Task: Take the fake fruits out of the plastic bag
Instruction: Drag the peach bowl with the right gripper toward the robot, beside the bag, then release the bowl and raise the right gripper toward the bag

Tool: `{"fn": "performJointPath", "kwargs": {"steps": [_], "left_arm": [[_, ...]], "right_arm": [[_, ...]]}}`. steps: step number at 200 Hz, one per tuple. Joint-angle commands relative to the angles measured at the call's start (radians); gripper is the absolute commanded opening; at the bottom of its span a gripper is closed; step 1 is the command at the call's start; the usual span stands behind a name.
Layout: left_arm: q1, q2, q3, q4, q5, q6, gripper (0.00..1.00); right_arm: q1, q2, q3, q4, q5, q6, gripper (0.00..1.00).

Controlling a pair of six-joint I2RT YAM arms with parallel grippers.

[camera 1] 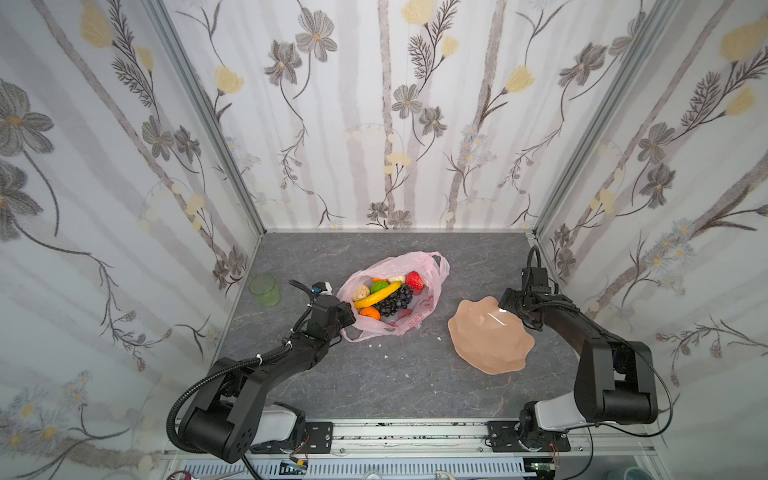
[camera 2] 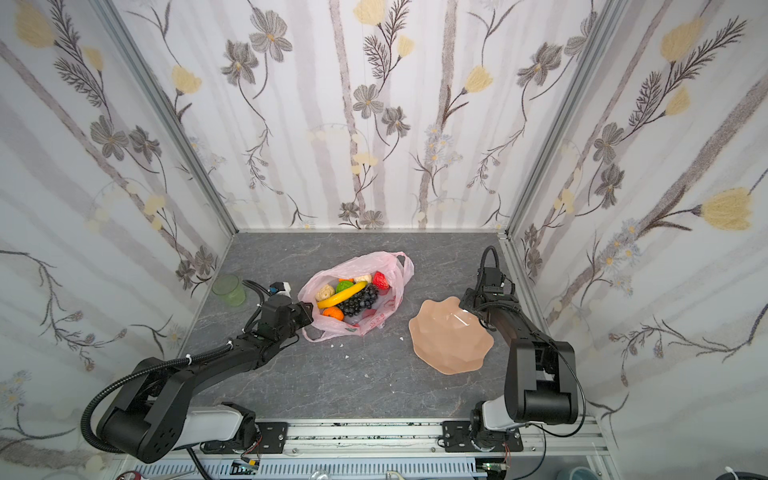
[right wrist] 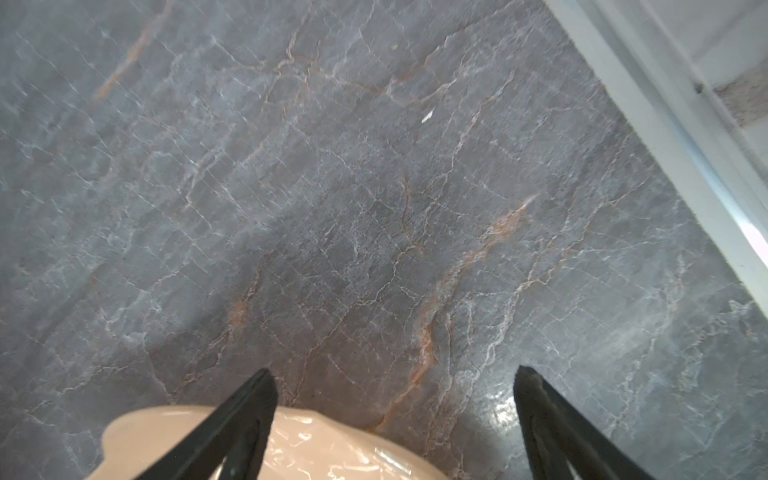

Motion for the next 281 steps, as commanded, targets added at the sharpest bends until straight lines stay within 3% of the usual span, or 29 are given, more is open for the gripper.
{"fn": "performJointPath", "kwargs": {"steps": [1,64,169,281], "left_arm": [[0.002,0.002,0.007,0.029,-0.010,0.002,0.19],[0.002,0.008,0.008,0.028,-0.012,0.002,0.19],[0.002,0.004,0.008,0.027,-0.004,-0.001,0.19],[0.001,0.002,0.007,0.028,-0.009,-0.001,0.19]], "right_arm": [[0.004,0.016,-0.006,0.051,-0.045,-0.018,0.88],[0.098,-0.077,-0.083,0.073,-0.137,0.041,0.87],[0.290,-0.287,-0.246,0.051,-0.151,0.193,0.86],[0.611,-0.241,-0.226,0.027,-0.123,0.323,0.87]]}}
